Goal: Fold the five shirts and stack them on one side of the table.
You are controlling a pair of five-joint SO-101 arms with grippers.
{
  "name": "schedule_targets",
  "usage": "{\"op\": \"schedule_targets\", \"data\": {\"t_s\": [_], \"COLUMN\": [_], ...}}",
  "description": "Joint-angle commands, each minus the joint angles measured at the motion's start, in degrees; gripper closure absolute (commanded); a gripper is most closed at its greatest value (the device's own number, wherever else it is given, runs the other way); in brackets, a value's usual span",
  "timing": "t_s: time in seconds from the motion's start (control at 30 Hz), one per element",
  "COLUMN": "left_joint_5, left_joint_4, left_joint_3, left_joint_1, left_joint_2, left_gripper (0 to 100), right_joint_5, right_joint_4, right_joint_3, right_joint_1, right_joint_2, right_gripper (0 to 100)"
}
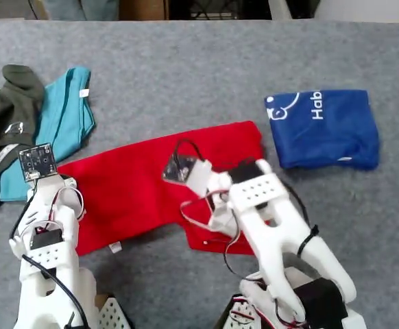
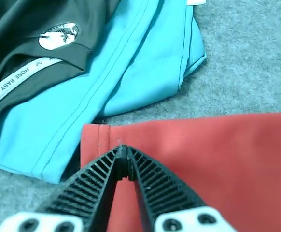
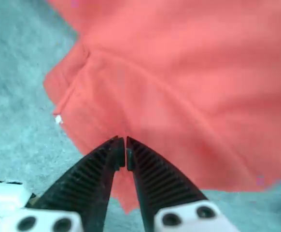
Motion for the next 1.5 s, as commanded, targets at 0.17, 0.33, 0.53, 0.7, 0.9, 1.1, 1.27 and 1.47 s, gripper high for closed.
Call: {"op": "schedule_targets", "data": {"t_s": [0.17,0.33,0.53,0.7,0.9,1.1,1.27,1.47], "left_joint_5": [0.3,0.3,0.3,0.6,0.7,0.7,0.7,0.7], "left_joint_4": [-0.1,-0.1,0.3,14.0,29.1,26.2,26.2,25.9], "left_joint_3": [-1.1,-1.0,-1.5,-11.9,-28.8,-35.6,-42.9,-46.1], "left_joint_1": [0.1,0.1,0.4,-0.7,0.2,0.0,-0.2,1.9], "left_joint_2": [0.0,0.0,-0.1,-0.1,3.6,24.2,36.6,39.0], "left_gripper": [97,97,97,97,97,97,97,97], "right_joint_5": [0.4,0.6,4.9,5.0,-1.2,-6.0,-6.9,-6.2], "right_joint_4": [-3.0,3.6,19.9,16.1,3.0,-9.8,-9.8,1.4], "right_joint_3": [7.5,3.5,-12.3,-20.2,-12.0,-4.0,-4.5,-10.7], "right_joint_1": [-7.7,-7.6,-7.6,-8.0,-9.4,-17.7,-17.7,-13.5], "right_joint_2": [-1.5,-1.8,-1.9,-1.3,6.0,15.1,17.4,9.8], "right_gripper": [98.5,98.5,98.5,98.5,98.5,98.5,98.5,98.5]}}
